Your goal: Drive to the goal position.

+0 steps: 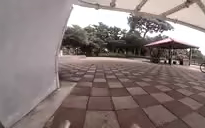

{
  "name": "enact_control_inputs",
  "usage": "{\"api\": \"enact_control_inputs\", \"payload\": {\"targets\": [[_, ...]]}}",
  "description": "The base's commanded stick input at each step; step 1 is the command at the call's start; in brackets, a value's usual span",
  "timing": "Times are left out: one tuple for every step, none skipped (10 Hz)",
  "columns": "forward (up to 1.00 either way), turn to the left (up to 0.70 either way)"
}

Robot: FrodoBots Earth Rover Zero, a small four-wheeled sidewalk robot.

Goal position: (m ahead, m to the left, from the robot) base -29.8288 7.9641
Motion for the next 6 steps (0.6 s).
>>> {"api": "enact_control_inputs", "payload": {"targets": [[0.70,-0.04],[0.70,-0.33],[0.70,-0.35],[0.70,-0.35],[0.70,-0.35],[0.70,-0.35]]}}
